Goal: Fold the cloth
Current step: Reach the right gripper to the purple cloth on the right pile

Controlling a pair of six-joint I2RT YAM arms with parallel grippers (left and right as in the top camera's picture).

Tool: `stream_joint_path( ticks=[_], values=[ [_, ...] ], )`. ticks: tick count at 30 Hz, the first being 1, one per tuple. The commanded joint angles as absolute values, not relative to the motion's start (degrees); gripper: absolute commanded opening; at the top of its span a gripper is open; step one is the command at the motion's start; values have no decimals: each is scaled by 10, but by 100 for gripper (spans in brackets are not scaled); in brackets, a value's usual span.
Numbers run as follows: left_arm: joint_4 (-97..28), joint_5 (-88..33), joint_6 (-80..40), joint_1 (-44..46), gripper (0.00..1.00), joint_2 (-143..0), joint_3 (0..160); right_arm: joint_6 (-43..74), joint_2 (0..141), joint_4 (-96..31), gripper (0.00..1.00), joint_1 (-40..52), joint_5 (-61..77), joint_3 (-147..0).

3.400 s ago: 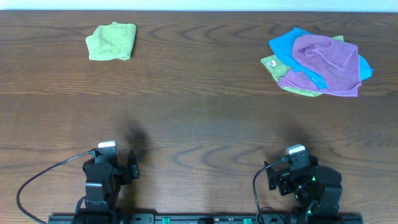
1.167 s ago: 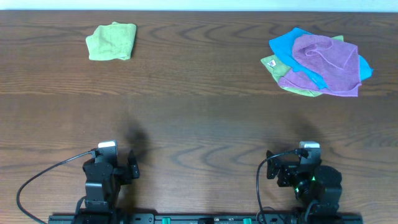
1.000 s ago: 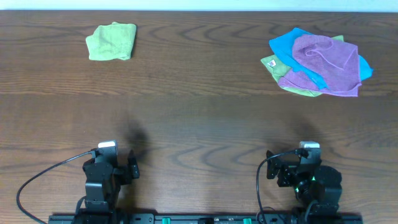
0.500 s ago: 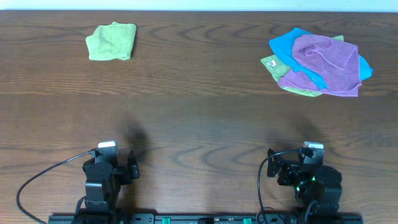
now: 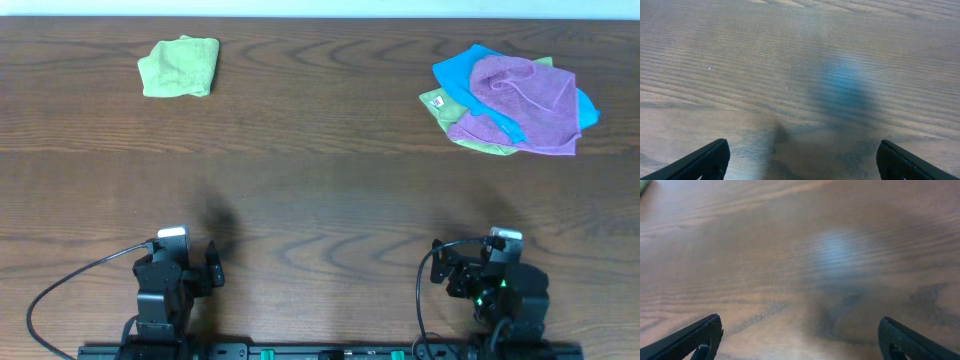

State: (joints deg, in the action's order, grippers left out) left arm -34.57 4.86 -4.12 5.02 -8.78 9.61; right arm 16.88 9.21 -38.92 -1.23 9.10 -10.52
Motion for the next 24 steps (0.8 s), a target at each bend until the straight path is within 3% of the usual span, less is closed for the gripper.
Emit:
stream_joint_path(
  ticks=[1,11,17,21,24],
  values=[
    [-347,48,-43,49,95,-83,88,151,150,-387,99,-7,79,-148],
    [-347,48,-43,49,95,-83,88,149,455,-340,99,-7,75,-362],
    [-347,48,-43,49,95,-83,88,152,566,-321,99,-19,66,-456],
    [-347,48,-43,49,95,-83,88,242,616,-319,99,-57,52,-510],
    [-347,48,-43,49,95,-83,88,242,676,-314,99,-77,67,-568]
  ],
)
